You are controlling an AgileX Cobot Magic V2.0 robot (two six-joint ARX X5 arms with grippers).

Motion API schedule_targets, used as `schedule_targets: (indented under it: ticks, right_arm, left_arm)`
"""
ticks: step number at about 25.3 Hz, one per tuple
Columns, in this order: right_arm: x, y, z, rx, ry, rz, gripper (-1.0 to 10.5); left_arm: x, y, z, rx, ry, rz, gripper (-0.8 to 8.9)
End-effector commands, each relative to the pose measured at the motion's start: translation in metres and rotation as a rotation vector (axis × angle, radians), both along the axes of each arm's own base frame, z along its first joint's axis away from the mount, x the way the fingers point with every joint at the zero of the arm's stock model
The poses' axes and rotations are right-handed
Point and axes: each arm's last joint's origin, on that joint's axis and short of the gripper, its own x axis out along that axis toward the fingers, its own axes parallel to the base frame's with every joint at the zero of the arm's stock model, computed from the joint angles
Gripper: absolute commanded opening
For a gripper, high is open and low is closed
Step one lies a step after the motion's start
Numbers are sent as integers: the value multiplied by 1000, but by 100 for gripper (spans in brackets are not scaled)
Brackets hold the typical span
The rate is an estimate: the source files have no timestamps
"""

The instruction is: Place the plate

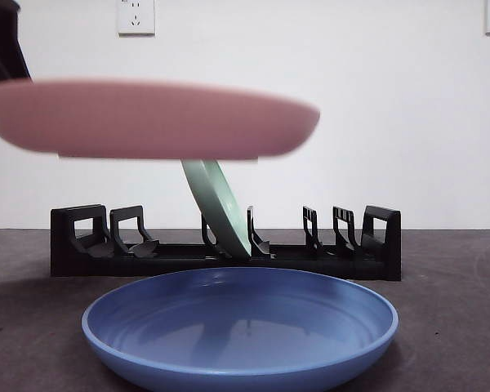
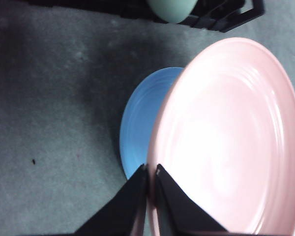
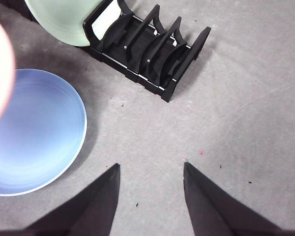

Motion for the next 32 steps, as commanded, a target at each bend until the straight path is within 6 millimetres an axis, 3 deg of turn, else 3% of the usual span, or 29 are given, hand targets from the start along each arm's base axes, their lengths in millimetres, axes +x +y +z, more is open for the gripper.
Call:
schedule_targets:
  ticks: [1,21,32]
  right_arm:
    - [1,1,3,11,-7,-4,200]
    - [1,1,3,6,-9,-10,200]
    - [1,1,3,6,-7,-9,200]
  left_arm:
    - [9,-8,-5,-12,13,-21,15]
    - [56,-59,-77,117,137,-118,15]
    - [57,-77,-86,226,61,-108,44]
